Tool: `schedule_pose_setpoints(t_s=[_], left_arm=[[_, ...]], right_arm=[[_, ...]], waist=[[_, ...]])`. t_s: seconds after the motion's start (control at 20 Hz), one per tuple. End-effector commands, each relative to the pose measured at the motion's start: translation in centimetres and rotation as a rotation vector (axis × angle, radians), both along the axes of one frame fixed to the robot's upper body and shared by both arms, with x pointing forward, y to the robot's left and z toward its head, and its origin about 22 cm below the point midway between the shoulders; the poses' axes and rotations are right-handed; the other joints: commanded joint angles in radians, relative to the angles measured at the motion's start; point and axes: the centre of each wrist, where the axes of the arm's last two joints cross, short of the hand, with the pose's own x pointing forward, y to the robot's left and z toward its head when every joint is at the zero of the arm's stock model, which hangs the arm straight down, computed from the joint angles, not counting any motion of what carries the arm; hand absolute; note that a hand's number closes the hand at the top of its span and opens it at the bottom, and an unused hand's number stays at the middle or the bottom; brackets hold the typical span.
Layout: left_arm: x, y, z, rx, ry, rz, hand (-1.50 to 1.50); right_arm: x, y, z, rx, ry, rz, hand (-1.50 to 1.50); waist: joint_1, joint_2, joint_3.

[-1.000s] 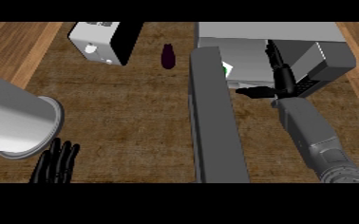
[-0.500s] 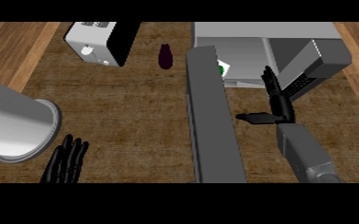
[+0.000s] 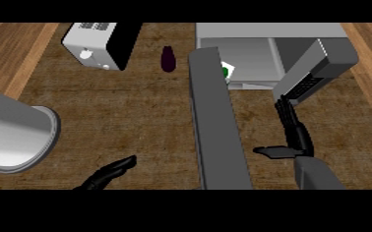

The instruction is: Pick up the milk, place it into the microwave and close the microwave

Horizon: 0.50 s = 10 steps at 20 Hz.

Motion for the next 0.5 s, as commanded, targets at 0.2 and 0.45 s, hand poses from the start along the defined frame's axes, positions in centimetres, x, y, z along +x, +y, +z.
schedule_pose_setpoints(t_s=[0.2, 0.45], left_arm=[[1.5, -1.9, -1.3, 0.000, 0.010, -0.056, 1.50], [4.5, -3.8, -1.8, 0.082, 0.027, -0.150, 1.50]], right_arm=[[-7.1, -2.5, -2.5, 0.080, -0.066, 0.038, -1.50], [-6.9, -1.5, -1.9, 0.114, -0.073, 0.042, -1.50]], waist=[[-0.012, -0.004, -0.001], [-0.012, -0.001, -0.001]])
